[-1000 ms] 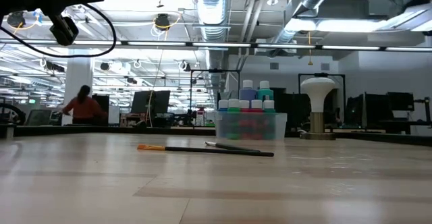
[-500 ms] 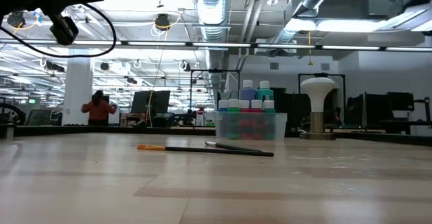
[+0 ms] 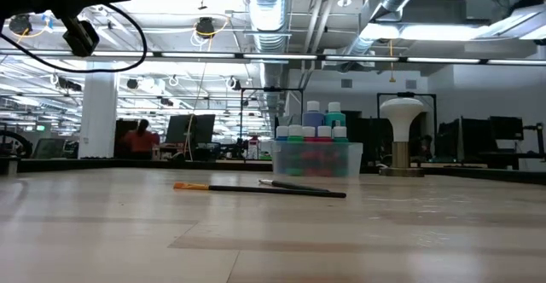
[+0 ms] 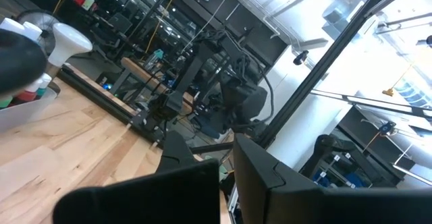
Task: Pick & Place Paint Supplies
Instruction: Put the silver paintbrush into the green cup
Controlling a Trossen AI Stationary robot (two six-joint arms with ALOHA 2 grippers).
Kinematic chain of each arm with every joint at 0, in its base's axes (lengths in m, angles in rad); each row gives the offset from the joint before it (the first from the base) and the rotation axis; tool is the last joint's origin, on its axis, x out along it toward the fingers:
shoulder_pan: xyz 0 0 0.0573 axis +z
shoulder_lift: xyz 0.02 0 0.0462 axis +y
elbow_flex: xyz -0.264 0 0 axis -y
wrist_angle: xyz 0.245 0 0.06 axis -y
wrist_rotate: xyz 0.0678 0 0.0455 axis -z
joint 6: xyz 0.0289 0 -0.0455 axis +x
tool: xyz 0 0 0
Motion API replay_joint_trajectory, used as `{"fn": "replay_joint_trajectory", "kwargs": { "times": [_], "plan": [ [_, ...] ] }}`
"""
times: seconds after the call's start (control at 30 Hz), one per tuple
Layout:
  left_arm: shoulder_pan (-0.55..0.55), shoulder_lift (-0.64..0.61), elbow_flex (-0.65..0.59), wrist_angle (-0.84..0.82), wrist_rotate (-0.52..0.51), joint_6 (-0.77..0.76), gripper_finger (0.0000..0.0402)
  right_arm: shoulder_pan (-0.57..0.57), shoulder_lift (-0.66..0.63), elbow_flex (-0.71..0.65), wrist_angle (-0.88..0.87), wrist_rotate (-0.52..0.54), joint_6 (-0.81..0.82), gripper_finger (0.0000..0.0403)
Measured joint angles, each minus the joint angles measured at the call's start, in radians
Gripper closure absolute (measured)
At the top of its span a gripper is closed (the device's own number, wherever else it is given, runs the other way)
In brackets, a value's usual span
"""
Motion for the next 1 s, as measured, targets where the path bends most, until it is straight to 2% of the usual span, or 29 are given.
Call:
{"fn": "replay_joint_trajectory", "kwargs": {
  "times": [0.4,0.67,0.77,0.83,1.0],
  "plan": [
    [0.0,0.0,0.0,0.008,0.0,0.0,0.04,-0.071,-0.054,0.0,0.006,0.015,-0.06,0.029],
    [0.0,0.0,0.0,0.01,0.0,0.0,0.04,-0.2,-0.139,0.065,0.158,-0.011,0.015,0.0251],
    [0.0,0.0,0.0,0.01,0.0,0.0,0.04,-0.278,-0.144,0.093,0.288,0.054,0.035,0.0248],
    [0.0,0.0,0.0,0.013,0.0,0.0,0.04,-0.327,-0.134,0.1,0.385,0.147,0.025,0.025],
    [0.0,0.0,0.0,0.016,0.0,0.0,0.04,-0.431,-0.049,0.101,0.601,0.379,-0.151,0.0261]
  ]
}}
